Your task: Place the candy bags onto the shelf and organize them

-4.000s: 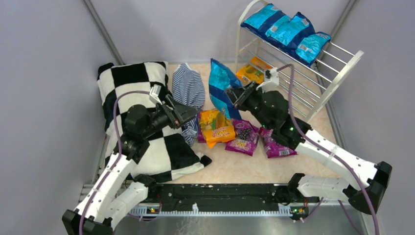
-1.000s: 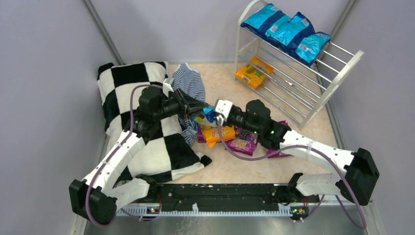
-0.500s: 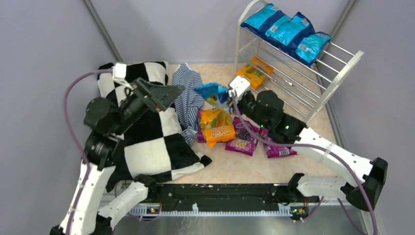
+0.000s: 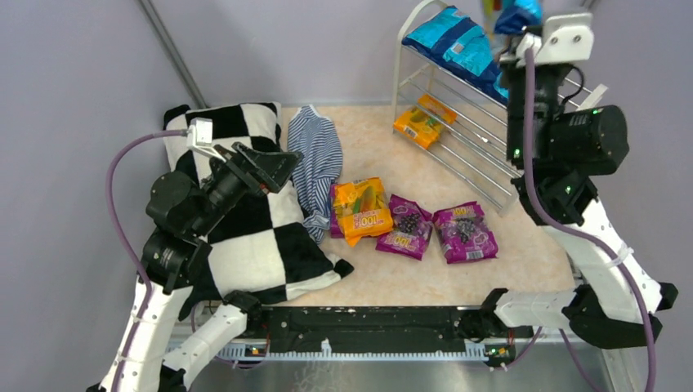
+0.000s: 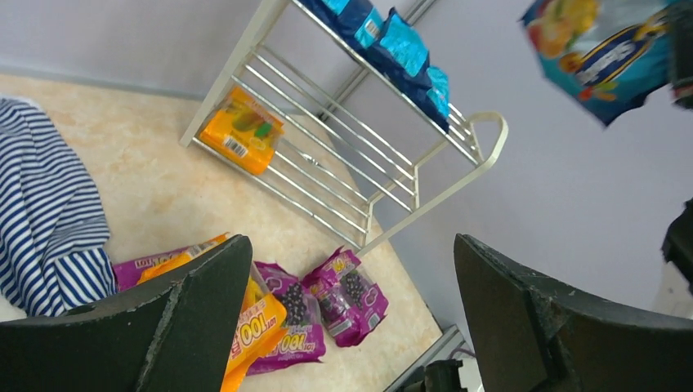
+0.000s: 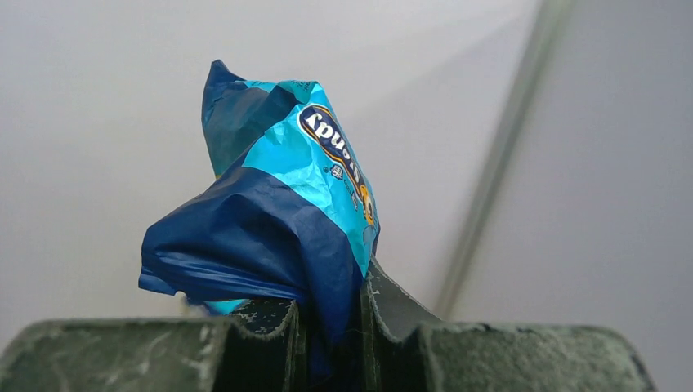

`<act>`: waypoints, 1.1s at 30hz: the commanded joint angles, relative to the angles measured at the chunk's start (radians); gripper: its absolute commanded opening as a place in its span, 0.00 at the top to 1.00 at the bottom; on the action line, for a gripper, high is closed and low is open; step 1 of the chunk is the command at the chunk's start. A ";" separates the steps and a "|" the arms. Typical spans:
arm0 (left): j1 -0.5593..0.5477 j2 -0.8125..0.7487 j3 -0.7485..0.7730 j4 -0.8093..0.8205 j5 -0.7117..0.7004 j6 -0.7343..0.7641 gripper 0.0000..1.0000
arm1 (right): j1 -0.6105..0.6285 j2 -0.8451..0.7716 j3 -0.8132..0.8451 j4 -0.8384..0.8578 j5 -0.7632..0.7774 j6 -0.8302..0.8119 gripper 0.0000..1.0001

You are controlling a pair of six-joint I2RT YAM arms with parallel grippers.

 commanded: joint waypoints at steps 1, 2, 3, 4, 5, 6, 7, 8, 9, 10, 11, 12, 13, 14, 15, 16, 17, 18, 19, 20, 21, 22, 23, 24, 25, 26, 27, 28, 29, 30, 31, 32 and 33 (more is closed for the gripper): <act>0.002 0.013 -0.028 0.015 0.034 0.021 0.01 | -0.101 0.086 0.155 0.225 0.073 -0.305 1.00; 0.002 0.017 -0.030 0.013 0.041 0.023 0.01 | -0.141 0.105 0.186 0.218 0.069 -0.313 1.00; 0.002 0.022 -0.033 0.009 0.046 0.025 0.01 | -0.177 0.127 0.217 0.205 0.067 -0.314 1.00; 0.002 0.027 -0.032 0.006 0.048 0.028 0.01 | -0.212 0.144 0.240 0.192 0.061 -0.314 1.00; 0.002 0.032 -0.032 0.002 0.047 0.032 0.01 | -0.244 0.166 0.252 0.192 0.061 -0.313 1.00; 0.002 0.035 -0.033 0.000 0.048 0.034 0.01 | -0.271 0.179 0.257 0.196 0.063 -0.318 1.00; 0.003 0.039 -0.032 0.000 0.049 0.036 0.01 | -0.295 0.190 0.252 0.205 0.072 -0.324 1.00; 0.002 0.044 -0.031 0.000 0.051 0.040 0.01 | -0.312 0.199 0.242 0.230 0.087 -0.335 1.00; 0.002 0.049 -0.029 -0.001 0.054 0.044 0.01 | -0.335 0.209 0.235 0.254 0.107 -0.344 1.00; 0.002 0.055 -0.022 -0.004 0.057 0.047 0.01 | -0.357 0.219 0.226 0.269 0.128 -0.350 1.00; 0.002 0.061 -0.016 -0.008 0.060 0.052 0.01 | -0.382 0.228 0.214 0.286 0.146 -0.351 1.00; 0.002 0.068 -0.010 -0.014 0.063 0.059 0.01 | -0.415 0.235 0.200 0.296 0.162 -0.352 1.00; 0.002 0.074 -0.002 -0.024 0.066 0.066 0.01 | -0.439 0.242 0.185 0.308 0.174 -0.355 1.00; 0.002 0.081 0.004 -0.031 0.067 0.075 0.01 | -0.462 0.247 0.166 0.317 0.184 -0.353 1.00; 0.002 0.088 0.012 -0.040 0.066 0.082 0.01 | -0.486 0.251 0.144 0.332 0.189 -0.349 1.00; 0.002 0.095 0.018 -0.046 0.065 0.089 0.01 | -0.508 0.252 0.124 0.335 0.190 -0.341 1.00; 0.002 0.102 0.023 -0.054 0.065 0.096 0.01 | -0.529 0.254 0.106 0.328 0.188 -0.329 1.00; 0.002 0.109 0.029 -0.057 0.066 0.100 0.01 | -0.547 0.254 0.090 0.326 0.190 -0.319 1.00; 0.002 0.118 0.034 -0.060 0.069 0.102 0.01 | -0.563 0.255 0.070 0.330 0.192 -0.311 1.00; 0.003 0.125 0.038 -0.059 0.074 0.102 0.01 | -0.580 0.251 0.051 0.332 0.191 -0.305 1.00; 0.003 0.130 0.040 -0.059 0.079 0.102 0.01 | -0.592 0.247 0.030 0.336 0.183 -0.296 1.00; 0.003 0.132 0.038 -0.058 0.085 0.100 0.01 | -0.607 0.241 0.007 0.338 0.172 -0.281 1.00; 0.003 0.135 0.036 -0.053 0.090 0.096 0.01 | -0.622 0.235 -0.012 0.335 0.159 -0.257 1.00; 0.003 0.137 0.033 -0.048 0.095 0.091 0.01 | -0.640 0.231 -0.029 0.321 0.140 -0.223 1.00; 0.002 0.138 0.025 -0.041 0.100 0.087 0.01 | -0.659 0.225 -0.042 0.299 0.123 -0.191 1.00; 0.003 0.138 0.019 -0.033 0.105 0.079 0.01 | -0.674 0.224 -0.050 0.283 0.115 -0.166 1.00; 0.002 0.139 0.016 -0.029 0.111 0.073 0.01 | -0.687 0.224 -0.060 0.279 0.108 -0.153 1.00; 0.002 0.141 0.014 -0.025 0.117 0.069 0.01 | -0.694 0.221 -0.075 0.280 0.093 -0.146 1.00; 0.002 0.142 0.013 -0.023 0.120 0.066 0.01 | -0.699 0.212 -0.097 0.287 0.066 -0.144 1.00; 0.002 0.143 0.013 -0.021 0.122 0.065 0.01 | -0.703 0.207 -0.124 0.295 0.037 -0.144 1.00; 0.002 0.144 0.012 -0.022 0.123 0.064 0.01 | -0.704 0.204 -0.144 0.302 0.022 -0.151 1.00; 0.002 0.142 0.012 -0.022 0.122 0.063 0.01 | -0.705 0.203 -0.159 0.303 0.014 -0.160 1.00; 0.002 0.142 0.011 -0.023 0.121 0.064 0.01 | -0.705 0.203 -0.171 0.306 0.009 -0.169 1.00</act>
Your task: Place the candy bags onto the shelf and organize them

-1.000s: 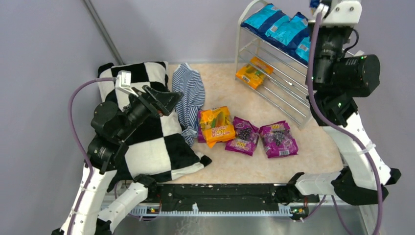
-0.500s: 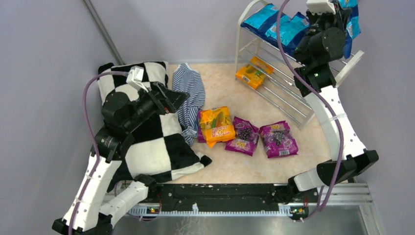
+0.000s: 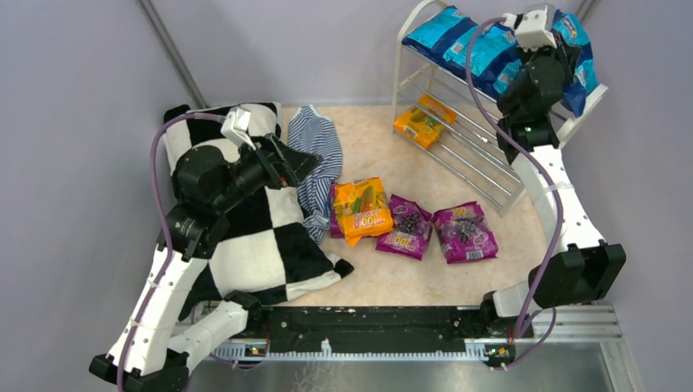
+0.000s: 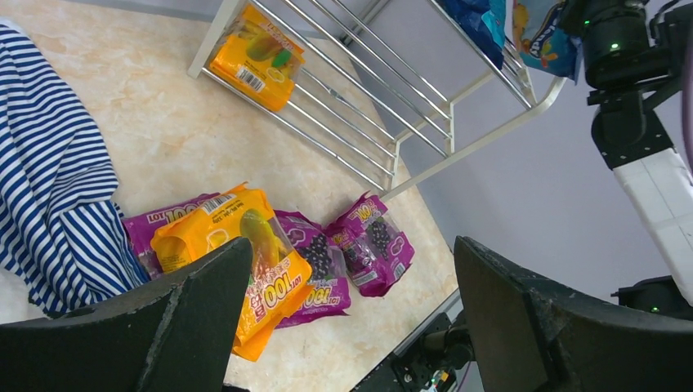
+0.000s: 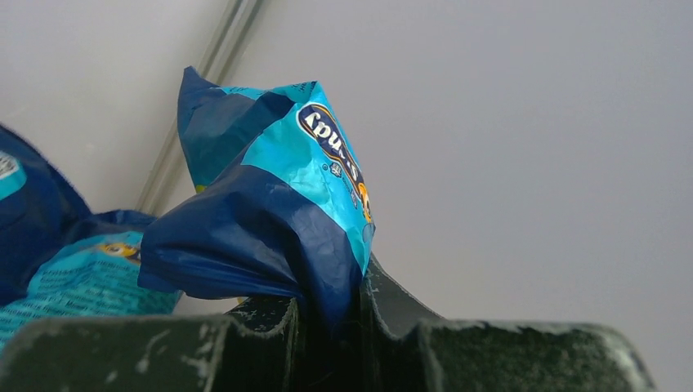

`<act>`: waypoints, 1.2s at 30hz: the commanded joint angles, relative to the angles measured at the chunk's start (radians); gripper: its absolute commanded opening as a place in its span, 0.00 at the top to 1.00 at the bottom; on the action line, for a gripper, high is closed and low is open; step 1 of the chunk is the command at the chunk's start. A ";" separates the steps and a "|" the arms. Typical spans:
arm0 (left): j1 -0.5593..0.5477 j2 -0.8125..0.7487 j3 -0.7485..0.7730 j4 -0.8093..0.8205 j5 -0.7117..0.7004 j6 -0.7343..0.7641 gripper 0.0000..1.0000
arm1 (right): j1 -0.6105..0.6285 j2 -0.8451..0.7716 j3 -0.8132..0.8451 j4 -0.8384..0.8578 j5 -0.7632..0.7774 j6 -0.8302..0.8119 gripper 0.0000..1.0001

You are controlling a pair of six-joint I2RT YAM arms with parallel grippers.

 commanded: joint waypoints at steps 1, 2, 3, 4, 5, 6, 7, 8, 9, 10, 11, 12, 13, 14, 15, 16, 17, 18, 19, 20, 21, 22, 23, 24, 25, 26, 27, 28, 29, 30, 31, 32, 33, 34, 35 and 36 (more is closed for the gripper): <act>0.002 -0.002 0.011 0.042 0.024 -0.006 0.01 | -0.006 -0.080 -0.033 0.148 -0.131 -0.005 1.00; 0.003 -0.003 0.011 0.042 0.025 -0.007 0.01 | -0.007 -0.080 -0.045 0.156 -0.135 -0.009 1.00; 0.003 -0.004 0.013 0.041 0.027 -0.006 0.01 | -0.008 -0.084 -0.064 0.164 -0.137 -0.019 1.00; 0.003 -0.005 0.012 0.040 0.029 -0.007 0.01 | -0.008 -0.088 -0.082 0.166 -0.138 -0.028 1.00; 0.002 -0.006 0.012 0.038 0.029 -0.006 0.01 | -0.008 -0.093 -0.097 0.167 -0.136 -0.034 1.00; 0.002 -0.007 0.012 0.037 0.029 -0.005 0.01 | -0.008 -0.100 -0.113 0.167 -0.136 -0.033 1.00; 0.002 -0.008 0.011 0.036 0.028 -0.004 0.01 | -0.008 -0.108 -0.132 0.167 -0.137 -0.033 1.00; 0.003 -0.010 0.007 0.035 0.027 -0.003 0.01 | -0.007 -0.117 -0.153 0.172 -0.140 -0.036 1.00; 0.002 -0.010 0.005 0.037 0.028 -0.003 0.01 | -0.008 -0.124 -0.175 0.184 -0.142 -0.042 1.00; 0.003 -0.010 0.002 0.037 0.030 -0.003 0.01 | -0.009 -0.130 -0.194 0.188 -0.143 -0.047 1.00; 0.002 -0.008 0.000 0.040 0.034 -0.005 0.01 | -0.009 -0.134 -0.212 0.193 -0.145 -0.052 1.00; 0.003 -0.007 -0.002 0.041 0.039 -0.007 0.01 | -0.009 -0.137 -0.231 0.201 -0.147 -0.052 1.00; 0.003 -0.007 -0.004 0.043 0.043 -0.007 0.01 | -0.010 -0.138 -0.246 0.210 -0.155 -0.048 1.00; 0.002 -0.008 -0.005 0.043 0.048 -0.008 0.01 | -0.012 -0.142 -0.264 0.213 -0.174 -0.039 1.00; 0.003 -0.007 -0.005 0.043 0.049 -0.008 0.01 | -0.014 -0.144 -0.281 0.211 -0.194 -0.028 1.00; 0.002 -0.007 -0.005 0.043 0.049 -0.007 0.01 | -0.015 -0.144 -0.292 0.199 -0.211 -0.013 1.00; 0.002 -0.008 -0.005 0.040 0.049 -0.007 0.01 | -0.017 -0.143 -0.298 0.184 -0.229 0.001 1.00; 0.002 -0.010 -0.005 0.038 0.049 -0.004 0.01 | -0.016 -0.142 -0.303 0.171 -0.241 0.013 1.00; 0.003 -0.013 -0.006 0.037 0.047 -0.003 0.01 | -0.016 -0.142 -0.307 0.157 -0.253 0.028 1.00; 0.003 -0.013 -0.008 0.035 0.045 -0.002 0.01 | -0.015 -0.143 -0.314 0.148 -0.265 0.049 1.00; 0.003 -0.015 -0.010 0.034 0.043 0.000 0.01 | -0.017 -0.142 -0.322 0.153 -0.268 0.055 1.00; 0.003 -0.014 -0.011 0.033 0.044 0.000 0.01 | -0.017 -0.139 -0.333 0.166 -0.265 0.055 1.00; 0.002 -0.014 -0.012 0.031 0.046 0.001 0.01 | -0.018 -0.136 -0.337 0.174 -0.262 0.054 1.00; 0.002 -0.011 -0.010 0.032 0.051 0.001 0.01 | -0.017 -0.133 -0.338 0.169 -0.260 0.056 1.00; 0.002 -0.009 -0.011 0.032 0.056 0.001 0.01 | -0.017 -0.130 -0.337 0.168 -0.255 0.061 1.00; 0.003 -0.006 -0.011 0.032 0.059 0.001 0.01 | -0.017 -0.129 -0.338 0.167 -0.250 0.067 1.00; 0.002 -0.006 -0.012 0.034 0.062 0.001 0.01 | -0.017 -0.130 -0.340 0.167 -0.251 0.076 1.00; 0.002 -0.003 -0.013 0.035 0.065 0.000 0.01 | -0.017 -0.134 -0.344 0.165 -0.256 0.084 0.98; 0.002 -0.001 -0.014 0.038 0.068 0.000 0.01 | -0.017 -0.136 -0.343 0.157 -0.262 0.093 0.90; 0.003 0.002 -0.016 0.040 0.072 -0.002 0.01 | -0.017 -0.138 -0.329 0.101 -0.268 0.119 0.79; 0.002 0.002 -0.020 0.042 0.075 -0.002 0.01 | -0.017 -0.141 -0.301 0.023 -0.280 0.167 0.66; 0.003 0.003 -0.026 0.046 0.076 -0.004 0.01 | -0.017 -0.145 -0.257 -0.081 -0.300 0.231 0.50; 0.003 0.003 -0.030 0.050 0.078 -0.005 0.01 | -0.017 -0.151 -0.210 -0.182 -0.318 0.295 0.35; 0.003 0.001 -0.037 0.052 0.078 -0.006 0.01 | -0.017 -0.160 -0.165 -0.276 -0.342 0.375 0.21; 0.002 0.001 -0.042 0.057 0.080 -0.008 0.01 | -0.017 -0.171 -0.123 -0.373 -0.389 0.447 0.14; 0.003 0.002 -0.046 0.060 0.082 -0.008 0.01 | -0.017 -0.185 -0.089 -0.444 -0.433 0.514 0.12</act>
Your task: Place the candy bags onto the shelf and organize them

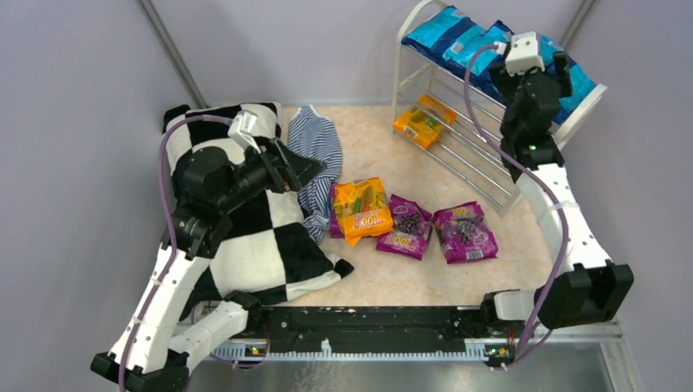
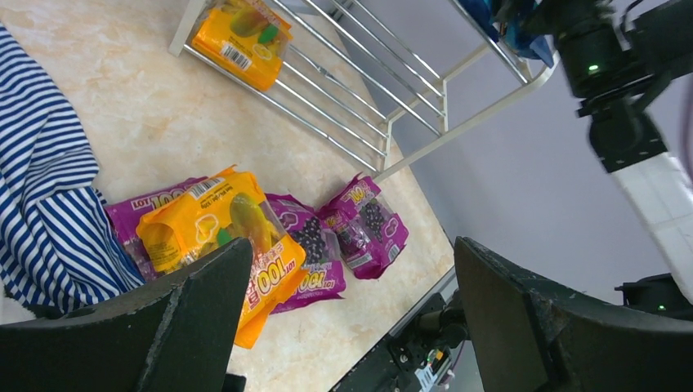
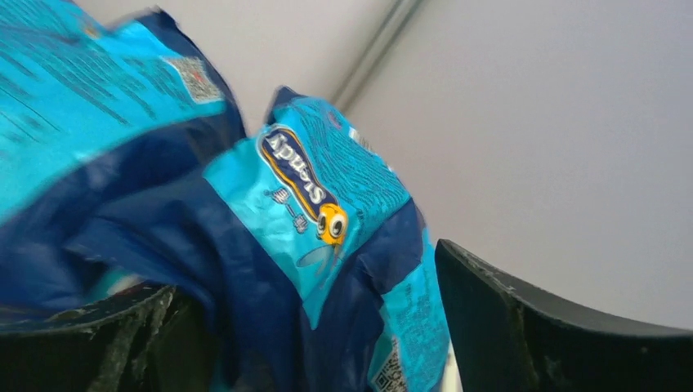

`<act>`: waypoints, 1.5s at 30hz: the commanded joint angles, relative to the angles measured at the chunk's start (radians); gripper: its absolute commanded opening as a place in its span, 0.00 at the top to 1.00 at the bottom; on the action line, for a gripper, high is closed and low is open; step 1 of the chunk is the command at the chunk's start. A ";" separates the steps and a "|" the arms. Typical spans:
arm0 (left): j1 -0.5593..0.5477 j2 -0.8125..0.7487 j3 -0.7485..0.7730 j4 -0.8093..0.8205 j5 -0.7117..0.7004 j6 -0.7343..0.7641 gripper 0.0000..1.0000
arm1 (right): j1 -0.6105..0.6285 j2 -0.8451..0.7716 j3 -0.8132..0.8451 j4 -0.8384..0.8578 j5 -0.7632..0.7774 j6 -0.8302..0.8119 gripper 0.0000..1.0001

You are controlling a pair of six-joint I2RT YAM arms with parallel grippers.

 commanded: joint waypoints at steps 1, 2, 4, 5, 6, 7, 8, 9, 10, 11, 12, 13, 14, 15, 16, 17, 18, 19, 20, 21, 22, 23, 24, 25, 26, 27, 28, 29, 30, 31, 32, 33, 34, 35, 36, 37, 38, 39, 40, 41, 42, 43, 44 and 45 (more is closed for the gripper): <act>0.001 0.004 -0.023 0.051 0.028 -0.006 0.01 | -0.004 -0.091 0.184 -0.412 -0.205 0.368 0.10; 0.002 0.006 -0.025 0.052 0.031 -0.008 0.01 | -0.004 -0.112 0.195 -0.444 -0.249 0.418 0.09; 0.002 0.008 -0.029 0.052 0.037 -0.009 0.01 | -0.004 -0.166 0.191 -0.466 -0.300 0.503 0.04; 0.001 0.008 -0.030 0.049 0.038 -0.010 0.01 | -0.003 -0.190 0.188 -0.470 -0.313 0.531 0.02; 0.001 0.006 -0.032 0.049 0.038 -0.011 0.01 | -0.004 -0.213 0.188 -0.476 -0.324 0.552 0.01; 0.001 0.002 -0.037 0.049 0.038 -0.014 0.01 | -0.004 -0.227 0.193 -0.482 -0.328 0.564 0.01; 0.002 -0.003 -0.043 0.050 0.036 -0.018 0.01 | -0.004 -0.238 0.202 -0.491 -0.325 0.572 0.01; 0.002 -0.011 -0.052 0.054 0.033 -0.021 0.01 | -0.004 -0.241 0.223 -0.508 -0.317 0.574 0.01; 0.001 -0.017 -0.061 0.059 0.029 -0.025 0.01 | -0.004 -0.235 0.242 -0.527 -0.304 0.572 0.01; 0.002 -0.026 -0.071 0.063 0.027 -0.029 0.01 | -0.004 -0.225 0.261 -0.547 -0.283 0.570 0.01; 0.001 -0.031 -0.079 0.068 0.026 -0.030 0.01 | -0.004 -0.215 0.281 -0.563 -0.262 0.571 0.02; 0.002 -0.034 -0.086 0.072 0.026 -0.031 0.01 | -0.004 -0.202 0.300 -0.581 -0.252 0.576 0.04; 0.002 -0.035 -0.090 0.075 0.025 -0.033 0.01 | -0.004 -0.187 0.327 -0.607 -0.255 0.588 0.06; 0.001 -0.034 -0.092 0.074 0.027 -0.032 0.01 | -0.004 -0.173 0.352 -0.622 -0.262 0.605 0.09; 0.002 -0.031 -0.091 0.073 0.029 -0.029 0.01 | -0.005 -0.159 0.373 -0.627 -0.269 0.627 0.14; 0.002 -0.030 -0.089 0.070 0.032 -0.027 0.01 | -0.006 -0.146 0.392 -0.624 -0.274 0.645 0.19; 0.002 -0.028 -0.086 0.067 0.033 -0.025 0.01 | -0.007 -0.132 0.408 -0.618 -0.277 0.659 0.24; 0.002 -0.027 -0.083 0.065 0.035 -0.023 0.01 | -0.010 -0.114 0.432 -0.616 -0.279 0.670 0.27; 0.001 -0.027 -0.082 0.062 0.038 -0.021 0.01 | -0.013 -0.095 0.459 -0.619 -0.278 0.678 0.29; 0.001 -0.027 -0.081 0.063 0.041 -0.021 0.01 | -0.014 -0.072 0.486 -0.624 -0.260 0.681 0.30; 0.002 -0.029 -0.081 0.061 0.043 -0.021 0.01 | -0.017 -0.054 0.506 -0.621 -0.241 0.677 0.31; 0.002 -0.031 -0.082 0.058 0.046 -0.020 0.01 | -0.022 -0.040 0.511 -0.608 -0.232 0.666 0.31; 0.002 -0.034 -0.083 0.056 0.046 -0.020 0.01 | -0.027 -0.029 0.508 -0.587 -0.226 0.656 0.31; 0.002 -0.036 -0.085 0.054 0.046 -0.019 0.01 | -0.034 -0.017 0.504 -0.569 -0.227 0.648 0.31; 0.002 -0.038 -0.086 0.052 0.046 -0.018 0.01 | -0.042 -0.006 0.505 -0.558 -0.234 0.652 0.31; 0.002 -0.040 -0.088 0.048 0.045 -0.017 0.01 | -0.061 0.005 0.505 -0.548 -0.267 0.678 0.31; 0.001 -0.042 -0.088 0.045 0.044 -0.015 0.01 | -0.078 0.006 0.493 -0.529 -0.307 0.722 0.31; 0.001 -0.043 -0.090 0.042 0.045 -0.014 0.01 | -0.087 0.005 0.469 -0.494 -0.344 0.774 0.31; 0.002 -0.044 -0.090 0.039 0.047 -0.013 0.01 | -0.092 0.004 0.443 -0.459 -0.369 0.808 0.30; 0.003 -0.045 -0.090 0.036 0.050 -0.013 0.01 | -0.095 0.005 0.422 -0.434 -0.384 0.838 0.30; 0.001 -0.046 -0.090 0.036 0.052 -0.011 0.01 | -0.095 0.004 0.401 -0.424 -0.396 0.862 0.31; 0.001 -0.047 -0.089 0.033 0.054 -0.009 0.01 | -0.095 0.003 0.372 -0.412 -0.406 0.880 0.32; 0.001 -0.050 -0.087 0.029 0.054 -0.010 0.01 | -0.096 -0.006 0.335 -0.393 -0.412 0.899 0.32; 0.002 -0.053 -0.087 0.025 0.053 -0.008 0.01 | -0.096 -0.014 0.291 -0.372 -0.415 0.921 0.33; 0.002 -0.058 -0.088 0.022 0.051 -0.008 0.01 | -0.098 -0.023 0.254 -0.356 -0.424 0.943 0.33; 0.001 -0.062 -0.088 0.018 0.049 -0.006 0.01 | -0.100 -0.027 0.222 -0.346 -0.442 0.965 0.34; 0.001 -0.066 -0.089 0.015 0.047 -0.004 0.01 | -0.102 -0.027 0.202 -0.347 -0.463 0.982 0.36; 0.002 -0.069 -0.088 0.012 0.045 -0.001 0.01 | -0.102 -0.028 0.192 -0.355 -0.483 0.995 0.37; 0.002 -0.069 -0.087 0.008 0.044 0.002 0.01 | -0.102 -0.029 0.184 -0.366 -0.495 1.003 0.38; 0.002 -0.067 -0.083 0.002 0.045 0.005 0.01 | -0.102 -0.031 0.179 -0.376 -0.496 1.010 0.38; 0.002 -0.064 -0.077 -0.004 0.047 0.010 0.01 | -0.102 -0.037 0.176 -0.388 -0.484 1.014 0.38; 0.003 -0.061 -0.071 -0.012 0.050 0.015 0.01 | -0.103 -0.044 0.182 -0.408 -0.472 1.013 0.38; 0.003 -0.059 -0.064 -0.019 0.053 0.019 0.01 | -0.104 -0.052 0.197 -0.432 -0.460 1.006 0.39; 0.002 -0.056 -0.058 -0.023 0.055 0.025 0.01 | -0.103 -0.064 0.218 -0.455 -0.451 0.993 0.39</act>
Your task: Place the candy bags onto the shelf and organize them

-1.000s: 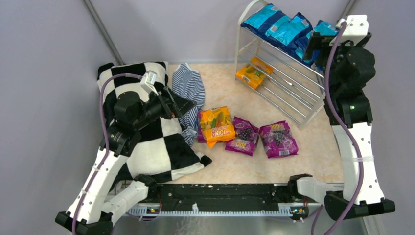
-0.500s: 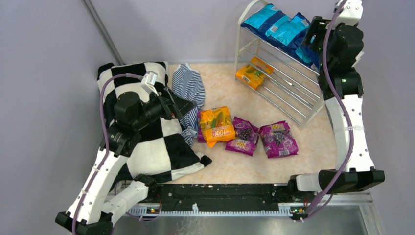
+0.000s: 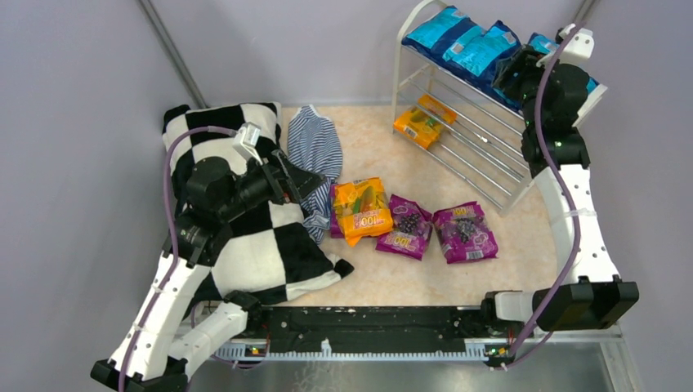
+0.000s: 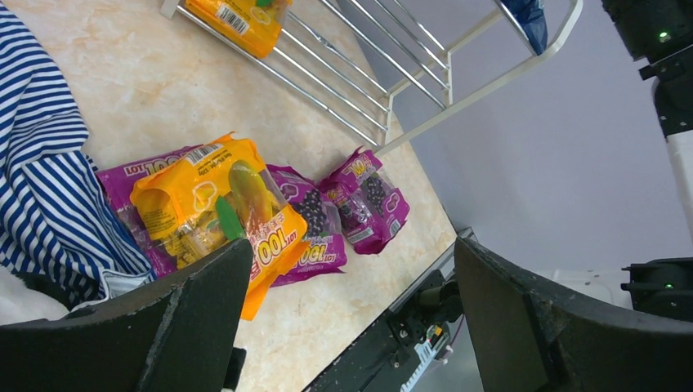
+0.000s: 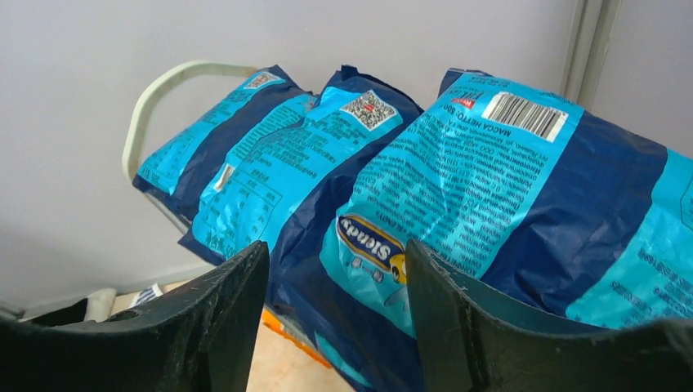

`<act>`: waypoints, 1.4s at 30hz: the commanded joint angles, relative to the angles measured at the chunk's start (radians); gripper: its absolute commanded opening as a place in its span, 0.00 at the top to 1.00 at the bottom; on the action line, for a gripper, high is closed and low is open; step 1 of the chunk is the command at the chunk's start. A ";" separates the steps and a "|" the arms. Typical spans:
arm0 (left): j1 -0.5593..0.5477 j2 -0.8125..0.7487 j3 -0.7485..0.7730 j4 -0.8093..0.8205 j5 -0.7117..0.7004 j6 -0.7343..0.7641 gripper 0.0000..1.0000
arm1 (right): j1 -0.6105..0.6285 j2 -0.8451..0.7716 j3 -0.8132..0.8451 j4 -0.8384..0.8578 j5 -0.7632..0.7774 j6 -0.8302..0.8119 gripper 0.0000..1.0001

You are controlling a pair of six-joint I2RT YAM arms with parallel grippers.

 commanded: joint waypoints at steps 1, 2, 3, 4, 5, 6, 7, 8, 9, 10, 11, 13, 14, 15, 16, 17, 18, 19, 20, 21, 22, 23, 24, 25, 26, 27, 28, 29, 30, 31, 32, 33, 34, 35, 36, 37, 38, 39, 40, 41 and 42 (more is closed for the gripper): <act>0.002 0.003 0.035 -0.015 0.018 0.037 0.01 | 0.000 -0.059 0.040 -0.105 -0.016 0.023 0.39; 0.002 0.002 0.035 -0.015 0.017 0.038 0.01 | 0.001 -0.082 0.053 -0.117 -0.002 0.006 0.39; 0.001 0.001 0.034 -0.014 0.016 0.037 0.01 | 0.000 -0.103 0.061 -0.129 0.017 -0.008 0.37; 0.002 0.000 0.030 -0.010 0.016 0.037 0.01 | -0.001 -0.134 0.068 -0.144 0.036 -0.025 0.36; 0.002 -0.002 0.025 -0.005 0.015 0.036 0.01 | 0.000 -0.157 0.075 -0.164 0.050 -0.043 0.36; 0.002 -0.003 0.016 0.001 0.015 0.035 0.01 | 0.000 -0.178 0.081 -0.185 0.056 -0.059 0.36; 0.001 -0.004 0.007 0.007 0.015 0.032 0.01 | 0.001 -0.202 0.082 -0.204 0.050 -0.073 0.34; 0.001 -0.004 -0.001 0.013 0.015 0.031 0.01 | 0.000 -0.224 0.082 -0.219 0.028 -0.082 0.31; 0.002 -0.003 -0.007 0.017 0.015 0.032 0.01 | 0.000 -0.244 0.085 -0.233 -0.014 -0.088 0.27; 0.002 -0.003 -0.010 0.017 0.014 0.035 0.01 | 0.000 -0.265 0.088 -0.245 -0.077 -0.090 0.22; 0.003 0.000 -0.011 0.012 0.013 0.042 0.01 | -0.001 -0.281 0.089 -0.257 -0.137 -0.079 0.15; 0.002 0.003 -0.008 -0.006 0.002 0.062 0.01 | -0.001 -0.312 0.082 -0.270 -0.285 -0.028 0.04; 0.002 0.003 -0.007 -0.019 -0.011 0.074 0.01 | 0.000 -0.322 0.069 -0.271 -0.361 -0.002 0.02; 0.002 0.002 -0.005 -0.031 -0.026 0.087 0.01 | 0.000 -0.333 0.045 -0.266 -0.445 0.030 0.01; 0.003 0.000 -0.005 -0.043 -0.043 0.099 0.01 | 0.001 -0.344 0.010 -0.250 -0.521 0.074 0.01; 0.001 0.000 -0.006 -0.055 -0.059 0.110 0.01 | 0.002 -0.355 -0.038 -0.221 -0.607 0.126 0.01; 0.002 0.000 -0.008 -0.065 -0.075 0.117 0.01 | 0.011 -0.367 -0.105 -0.176 -0.679 0.178 0.01; 0.001 -0.001 -0.011 -0.074 -0.087 0.124 0.01 | 0.044 -0.381 -0.174 -0.137 -0.713 0.220 0.01; 0.002 0.000 -0.017 -0.080 -0.093 0.127 0.01 | 0.098 -0.394 -0.237 -0.110 -0.692 0.235 0.01; 0.002 0.002 -0.024 -0.082 -0.093 0.127 0.01 | 0.186 -0.404 -0.292 -0.107 -0.631 0.220 0.01; 0.001 0.005 -0.034 -0.082 -0.092 0.124 0.01 | 0.284 -0.406 -0.337 -0.121 -0.540 0.182 0.01; 0.001 0.008 -0.043 -0.080 -0.085 0.118 0.01 | 0.380 -0.397 -0.374 -0.145 -0.446 0.142 0.01; 0.002 0.013 -0.053 -0.075 -0.072 0.110 0.01 | 0.497 -0.379 -0.400 -0.169 -0.358 0.113 0.01; 0.001 0.018 -0.064 -0.069 -0.059 0.101 0.01 | 0.558 -0.344 -0.428 -0.191 -0.277 0.097 0.01; 0.002 0.022 -0.075 -0.061 -0.045 0.088 0.01 | 0.599 -0.317 -0.456 -0.200 -0.225 0.093 0.01; 0.002 0.026 -0.087 -0.055 -0.030 0.079 0.01 | 0.622 -0.288 -0.485 -0.198 -0.196 0.093 0.01; 0.001 0.031 -0.099 -0.048 -0.014 0.067 0.01 | 0.628 -0.262 -0.517 -0.186 -0.190 0.099 0.01; 0.001 0.037 -0.111 -0.038 0.004 0.056 0.01 | 0.628 -0.245 -0.548 -0.161 -0.179 0.107 0.01; 0.002 0.043 -0.120 -0.032 0.020 0.046 0.01 | 0.628 -0.232 -0.584 -0.122 -0.155 0.110 0.01; 0.002 0.049 -0.129 -0.026 0.043 0.036 0.01 | 0.627 -0.224 -0.614 -0.085 -0.119 0.112 0.01; 0.001 0.055 -0.137 -0.020 0.062 0.029 0.01 | 0.628 -0.218 -0.637 -0.043 -0.067 0.114 0.01; 0.001 0.061 -0.143 -0.015 0.080 0.020 0.01 | 0.628 -0.213 -0.652 -0.010 -0.020 0.114 0.01; 0.002 0.071 -0.149 -0.013 0.095 0.012 0.01 | 0.626 -0.204 -0.662 0.018 0.009 0.107 0.01; 0.002 0.079 -0.156 -0.013 0.108 0.006 0.01 | 0.626 -0.192 -0.661 0.041 0.029 0.095 0.01; 0.001 0.091 -0.163 -0.012 0.118 0.000 0.01 | 0.625 -0.175 -0.656 0.060 0.038 0.083 0.01; 0.000 0.102 -0.173 -0.010 0.127 -0.008 0.01 | 0.619 -0.154 -0.649 0.072 0.035 0.077 0.01; -0.001 0.112 -0.190 -0.003 0.135 -0.017 0.01 | 0.609 -0.124 -0.637 0.078 0.009 0.090 0.01; -0.002 0.121 -0.205 0.007 0.145 -0.030 0.01 | 0.588 -0.092 -0.623 0.073 -0.037 0.114 0.01; -0.008 0.133 -0.223 0.025 0.154 -0.046 0.01 | 0.565 -0.058 -0.613 0.073 -0.113 0.158 0.01; -0.020 0.143 -0.239 0.047 0.160 -0.063 0.01 | 0.543 -0.031 -0.617 0.092 -0.203 0.196 0.01; -0.035 0.156 -0.256 0.069 0.156 -0.078 0.01 | 0.527 -0.010 -0.633 0.127 -0.280 0.232 0.02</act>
